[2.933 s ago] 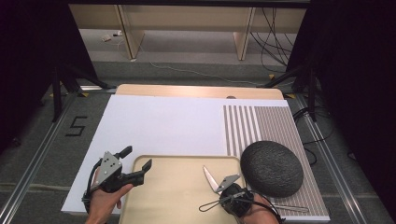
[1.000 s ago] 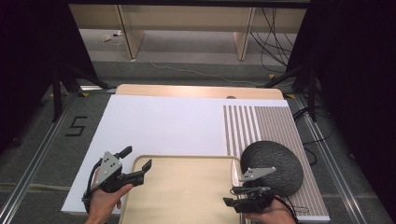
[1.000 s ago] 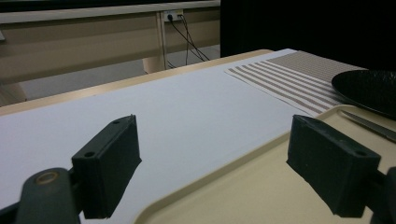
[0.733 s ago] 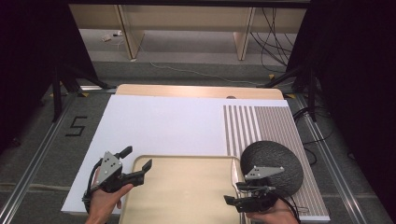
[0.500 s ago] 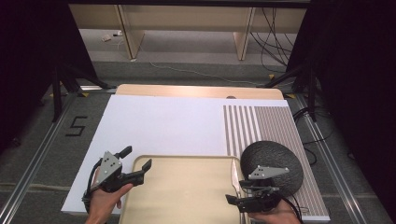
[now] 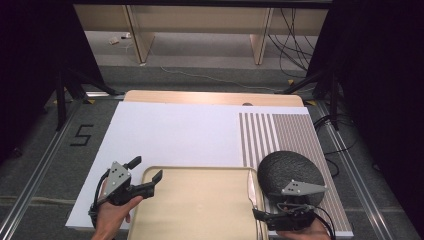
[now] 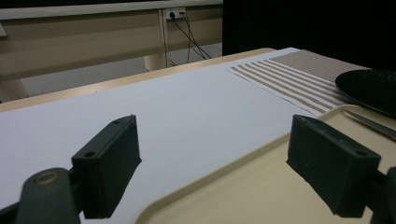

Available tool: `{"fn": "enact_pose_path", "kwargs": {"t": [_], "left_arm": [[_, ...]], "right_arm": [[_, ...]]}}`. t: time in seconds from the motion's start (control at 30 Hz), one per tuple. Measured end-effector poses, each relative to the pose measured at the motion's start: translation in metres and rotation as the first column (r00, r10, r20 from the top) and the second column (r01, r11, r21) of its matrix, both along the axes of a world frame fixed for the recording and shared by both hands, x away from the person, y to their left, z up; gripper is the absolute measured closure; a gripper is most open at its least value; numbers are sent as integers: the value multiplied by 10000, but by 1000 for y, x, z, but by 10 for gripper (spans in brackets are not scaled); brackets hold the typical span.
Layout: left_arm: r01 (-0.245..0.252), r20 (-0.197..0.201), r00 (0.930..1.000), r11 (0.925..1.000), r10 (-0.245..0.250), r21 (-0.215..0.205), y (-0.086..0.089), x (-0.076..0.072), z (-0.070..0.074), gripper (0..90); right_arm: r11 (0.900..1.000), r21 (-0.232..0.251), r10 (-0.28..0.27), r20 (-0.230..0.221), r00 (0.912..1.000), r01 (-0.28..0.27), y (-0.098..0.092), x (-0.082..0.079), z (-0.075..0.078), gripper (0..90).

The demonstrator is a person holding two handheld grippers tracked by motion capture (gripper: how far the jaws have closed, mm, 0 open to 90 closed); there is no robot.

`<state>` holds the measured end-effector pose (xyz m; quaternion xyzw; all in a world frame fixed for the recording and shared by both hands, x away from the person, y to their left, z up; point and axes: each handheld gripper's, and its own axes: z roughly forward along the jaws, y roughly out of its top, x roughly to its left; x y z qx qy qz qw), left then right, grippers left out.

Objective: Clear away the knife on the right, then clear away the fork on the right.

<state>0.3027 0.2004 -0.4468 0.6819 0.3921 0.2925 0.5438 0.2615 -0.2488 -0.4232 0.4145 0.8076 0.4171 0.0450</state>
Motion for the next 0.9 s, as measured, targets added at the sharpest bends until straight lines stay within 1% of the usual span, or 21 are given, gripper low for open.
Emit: {"fn": "enact_pose_path", "kwargs": {"t": [0.03, 0.07, 0.1, 0.17, 0.2, 0.23, 0.27, 0.3, 0.37, 0.4, 0.43, 0.47, 0.57, 0.6, 0.63, 0.67, 0.7, 0.8, 0.83, 0.87, 0.9], "left_arm": [[-14, -20, 10000, 10000, 14, -4, 0, 0, 0, 167], [-17, -22, 10000, 10000, 17, 56, 0, 1, 0, 167], [-5, -13, 10000, 10000, 5, 31, 0, 1, -1, 167], [21, 2, 10000, 10000, -21, 24, -1, 1, -1, 167], [20, 6, 10000, 10000, -20, 19, -1, 1, -1, 167], [-6, -8, 10000, 10000, 6, -12, -1, 1, -1, 167], [-5, -6, 10000, 10000, 5, -15, 0, 1, -1, 167], [-40, -51, 10000, 10000, 40, 27, 0, 0, -1, 167], [-40, -33, 10000, 10000, 40, -7, 0, 0, 0, 167], [-35, -24, 10000, 10000, 35, 7, 1, 0, 0, 167], [-38, -7, 10000, 10000, 38, 8, 1, 0, 0, 167], [-32, -7, 10000, 10000, 32, 15, 1, 0, 0, 167], [-10, -28, 10000, 10000, 10, -6, 2, -1, -1, 167], [-2, 8, 10000, 10000, 2, -27, 2, -1, -1, 167], [-14, 20, 10000, 10000, 14, -20, 2, -1, -1, 167], [-45, -3, 10000, 10000, 45, -4, 2, -1, 0, 167], [-62, 14, 10000, 10000, 62, 14, 3, -2, 0, 167], [-125, 4, 9999, 9999, 125, 25, 4, -2, 0, 167], [-151, 35, 9999, 9999, 151, 26, 4, -2, 1, 167], [-128, 79, 9999, 9999, 128, -50, 4, -1, 1, 167], [-171, 50, 9998, 9999, 171, 17, 4, -2, 1, 167]], "right_arm": [[10000, -49, -71, 8, 10000, 71, -2, -1, 1, 196], [9999, -76, -87, 165, 9998, 88, -5, -2, 1, 195], [9998, -132, -136, -37, 9999, 136, -9, -4, 2, 195], [9992, -28, -394, 166, 9991, 394, -13, -6, 2, 195], [9992, 34, -393, 253, 9989, 392, -15, -6, 1, 195], [9991, 10, -419, 73, 9991, 419, -17, -8, 2, 195], [9985, -15, -555, 268, 9981, 555, -20, -8, 2, 195], [9983, 45, -584, 195, 9981, 583, -21, -9, 3, 195], [9974, 122, -711, 303, 9970, 707, -23, -10, 2, 194], [9972, 47, -743, 341, 9967, 742, -25, -10, 2, 193], [9967, -129, -795, 185, 9967, 797, -27, -12, 3, 193], [9962, -160, -846, 291, 9960, 851, -29, -12, 3, 192], [9957, 5, -923, 271, 9954, 923, -32, -13, 1, 192], [9946, -153, -1027, 204, 9945, 1030, -33, -13, 2, 192], [9947, -100, -1019, 220, 9945, 1022, -34, -13, 1, 192], [9949, -170, -988, 465, 9940, 996, -35, -13, 1, 192], [9942, -220, -1044, 276, 9942, 1050, -36, -14, 2, 192], [9929, -344, -1125, 362, 9930, 1137, -40, -14, 0, 193], [9921, -479, -1152, 211, 9931, 1161, -41, -15, 0, 194], [9899, -609, -1262, 335, 9914, 1281, -42, -15, 0, 194], [9905, -518, -1254, 405, 9913, 1274, -44, -16, 0, 194]]}}
